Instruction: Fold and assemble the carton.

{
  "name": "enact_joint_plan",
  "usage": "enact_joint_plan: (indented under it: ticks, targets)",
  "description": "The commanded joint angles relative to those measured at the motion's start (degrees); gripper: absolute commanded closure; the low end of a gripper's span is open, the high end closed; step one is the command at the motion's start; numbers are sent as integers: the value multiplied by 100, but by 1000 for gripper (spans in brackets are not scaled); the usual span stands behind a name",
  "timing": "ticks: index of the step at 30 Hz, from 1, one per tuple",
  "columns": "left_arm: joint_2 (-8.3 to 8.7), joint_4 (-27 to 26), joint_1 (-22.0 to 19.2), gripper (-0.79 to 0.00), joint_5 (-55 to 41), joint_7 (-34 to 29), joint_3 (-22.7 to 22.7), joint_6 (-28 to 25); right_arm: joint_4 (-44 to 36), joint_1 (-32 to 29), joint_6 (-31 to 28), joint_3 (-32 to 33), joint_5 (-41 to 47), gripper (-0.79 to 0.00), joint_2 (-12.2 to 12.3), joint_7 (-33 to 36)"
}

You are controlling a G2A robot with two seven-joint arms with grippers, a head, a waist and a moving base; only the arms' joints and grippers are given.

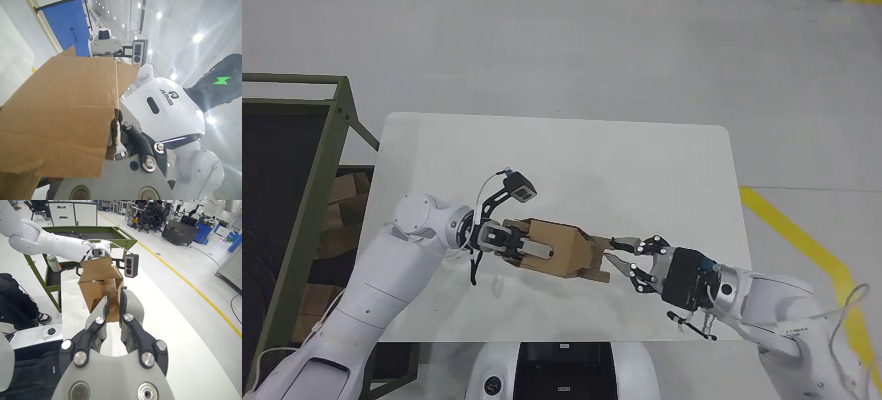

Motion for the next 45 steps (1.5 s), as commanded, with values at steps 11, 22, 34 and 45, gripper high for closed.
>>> enact_joint_plan:
  ticks: [11,22,34,45]
  targets:
    - [93,-2,-104,0,44,0,218,13,189,349,371,-302,221,-74,-49,322]
    - [165,5,-139,0,-30,0,290,-7,283,645,99,-571,358,-31,-63,608]
    - [207,-15,-191,0,-6,0,400,-7,282,911,98,-988,267,-12,-101,916]
    - [249,-14,-262,0,-65,0,523,-7,345,1198,194,-1321,316,-15,-148,1139]
